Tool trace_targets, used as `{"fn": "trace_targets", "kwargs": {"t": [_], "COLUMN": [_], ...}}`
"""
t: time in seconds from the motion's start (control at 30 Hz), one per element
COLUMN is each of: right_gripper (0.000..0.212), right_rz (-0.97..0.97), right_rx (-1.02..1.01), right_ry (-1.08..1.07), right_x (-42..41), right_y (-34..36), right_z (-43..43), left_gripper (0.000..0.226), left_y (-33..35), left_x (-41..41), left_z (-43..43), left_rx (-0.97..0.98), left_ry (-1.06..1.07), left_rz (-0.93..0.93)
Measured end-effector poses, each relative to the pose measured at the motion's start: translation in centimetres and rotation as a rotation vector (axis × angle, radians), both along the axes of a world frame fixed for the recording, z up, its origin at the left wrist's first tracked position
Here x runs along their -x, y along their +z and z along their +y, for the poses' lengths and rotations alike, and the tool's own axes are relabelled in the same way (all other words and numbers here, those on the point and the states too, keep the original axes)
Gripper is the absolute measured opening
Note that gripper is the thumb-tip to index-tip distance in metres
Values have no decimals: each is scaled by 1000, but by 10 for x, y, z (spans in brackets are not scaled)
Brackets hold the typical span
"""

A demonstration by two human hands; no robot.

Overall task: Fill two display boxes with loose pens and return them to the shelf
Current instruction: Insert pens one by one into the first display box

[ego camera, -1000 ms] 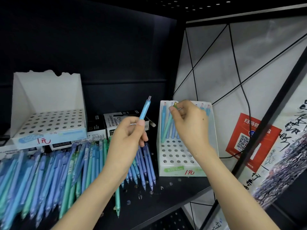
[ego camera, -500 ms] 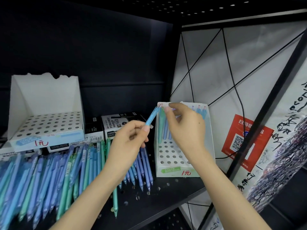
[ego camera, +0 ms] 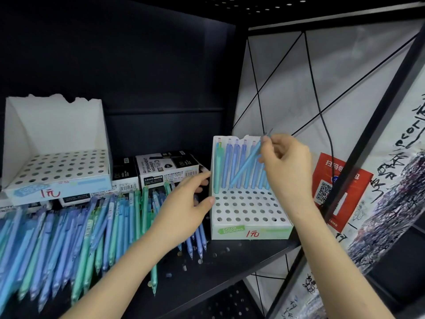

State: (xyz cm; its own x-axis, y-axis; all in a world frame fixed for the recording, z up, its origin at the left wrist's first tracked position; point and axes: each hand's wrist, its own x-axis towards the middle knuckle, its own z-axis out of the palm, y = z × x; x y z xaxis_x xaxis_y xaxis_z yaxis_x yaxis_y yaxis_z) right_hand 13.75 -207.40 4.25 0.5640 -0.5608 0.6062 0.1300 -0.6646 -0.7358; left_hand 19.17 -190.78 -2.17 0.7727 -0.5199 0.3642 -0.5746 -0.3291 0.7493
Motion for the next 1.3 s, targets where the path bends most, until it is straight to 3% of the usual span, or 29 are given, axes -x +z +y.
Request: {"fn": "trace_targets", "kwargs": {"t": [0.3, 0.47, 0.53, 0.6, 0.67, 0.73, 0.8, 0.9, 1.0, 1.1, 1.3], "right_gripper": [23, 44, 38, 14, 22, 21, 20, 34, 49, 64, 72], "right_rz": [144, 273, 263, 222, 114, 25, 133, 420, 552, 613, 606], "right_rx": [212, 330, 338, 376, 403, 391, 372, 415, 466, 514, 451], "right_ry": [49, 5, -23, -88, -156, -59, 127, 362, 407, 381, 353], "right_x": [-23, -37, -38, -30, -17, -2, 5, 3, -3, -8, -19], "right_y": [-17, -22, -24, -24, -27, -32, -40, -57, -70, -79, -85], "right_z": [11, 15, 14, 18, 29, 48, 70, 99, 120, 135, 148], "left_gripper": [68, 69, 69, 66, 58, 48, 39, 30, 28, 47, 68], "left_y": [-5, -8, -7, -4, 3, 10, 14, 11, 4, 3, 6], "left_x": [-3, -6, -6, -6, -6, -6, -6, -3, -2, -4, -20], "left_z": [0, -1, -1, 0, 7, 22, 46, 94, 135, 145, 131], "left_rx": [-51, -45, -49, -51, -24, 32, 33, -57, -258, -471, -665], "left_ry": [-55, -49, -47, -39, 2, 103, 241, 463, 618, 640, 600], "left_rz": [29, 48, 46, 39, 22, -16, -96, -172, -144, -72, -3]}}
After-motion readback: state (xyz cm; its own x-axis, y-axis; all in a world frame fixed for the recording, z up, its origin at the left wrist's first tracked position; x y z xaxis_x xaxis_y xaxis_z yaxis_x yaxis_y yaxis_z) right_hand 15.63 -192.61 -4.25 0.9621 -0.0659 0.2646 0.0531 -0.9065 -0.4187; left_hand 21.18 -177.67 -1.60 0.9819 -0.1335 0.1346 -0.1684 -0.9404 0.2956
